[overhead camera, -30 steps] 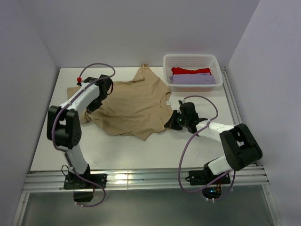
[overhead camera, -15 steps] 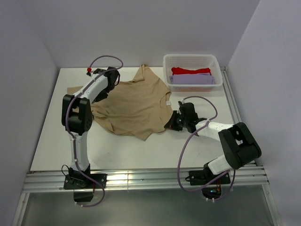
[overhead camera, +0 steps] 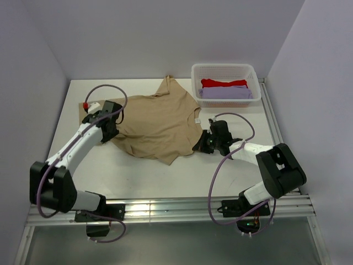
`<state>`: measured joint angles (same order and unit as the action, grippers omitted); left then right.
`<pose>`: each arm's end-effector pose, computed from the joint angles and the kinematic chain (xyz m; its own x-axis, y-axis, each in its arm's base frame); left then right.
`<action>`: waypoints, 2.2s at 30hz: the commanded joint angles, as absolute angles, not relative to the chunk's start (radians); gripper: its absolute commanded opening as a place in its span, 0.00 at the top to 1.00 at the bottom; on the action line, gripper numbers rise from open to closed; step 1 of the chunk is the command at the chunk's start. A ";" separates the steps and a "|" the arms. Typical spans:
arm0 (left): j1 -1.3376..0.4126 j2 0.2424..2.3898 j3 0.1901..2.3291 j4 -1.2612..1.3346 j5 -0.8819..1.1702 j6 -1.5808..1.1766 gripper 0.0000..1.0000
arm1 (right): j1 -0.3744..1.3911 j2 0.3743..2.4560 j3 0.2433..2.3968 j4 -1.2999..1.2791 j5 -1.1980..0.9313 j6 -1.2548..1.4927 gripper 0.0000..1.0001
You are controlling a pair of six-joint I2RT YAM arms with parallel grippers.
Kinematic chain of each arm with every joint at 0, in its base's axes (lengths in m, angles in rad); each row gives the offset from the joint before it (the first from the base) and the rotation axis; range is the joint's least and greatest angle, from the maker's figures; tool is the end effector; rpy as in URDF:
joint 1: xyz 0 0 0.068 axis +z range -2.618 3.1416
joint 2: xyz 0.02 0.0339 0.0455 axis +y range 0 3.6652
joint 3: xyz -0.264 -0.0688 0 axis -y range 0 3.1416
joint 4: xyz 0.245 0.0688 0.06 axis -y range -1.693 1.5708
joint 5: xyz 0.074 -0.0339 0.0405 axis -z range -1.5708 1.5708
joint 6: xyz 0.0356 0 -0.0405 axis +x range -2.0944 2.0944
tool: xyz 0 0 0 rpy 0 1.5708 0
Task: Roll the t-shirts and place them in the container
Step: Flatten the tshirt
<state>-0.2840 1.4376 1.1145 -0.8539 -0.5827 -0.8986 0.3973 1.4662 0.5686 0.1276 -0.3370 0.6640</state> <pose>0.2705 -0.0586 0.2585 -0.5765 -0.5123 -0.6365 -0.6741 0.7384 0.0162 0.2438 0.1151 0.1470 -0.8655 0.2676 -0.4235 -0.0644 0.7790 0.6237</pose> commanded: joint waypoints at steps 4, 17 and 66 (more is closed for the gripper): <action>-0.298 1.316 0.936 -0.612 -0.442 -0.873 0.62 | 0.413 1.470 0.584 0.156 -0.342 0.655 1.00; -0.290 1.644 1.089 -0.679 -0.581 -0.876 0.71 | 0.414 1.470 0.584 0.150 -0.330 0.649 1.00; -0.206 1.763 1.130 -0.558 -0.601 -0.790 0.66 | 0.414 1.506 0.592 0.152 -0.339 0.649 1.00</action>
<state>-0.2016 1.7702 1.1149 -0.5789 -0.5957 -0.7975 0.4065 1.4967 0.5694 0.1276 -0.3382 0.6632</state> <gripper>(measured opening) 0.347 0.009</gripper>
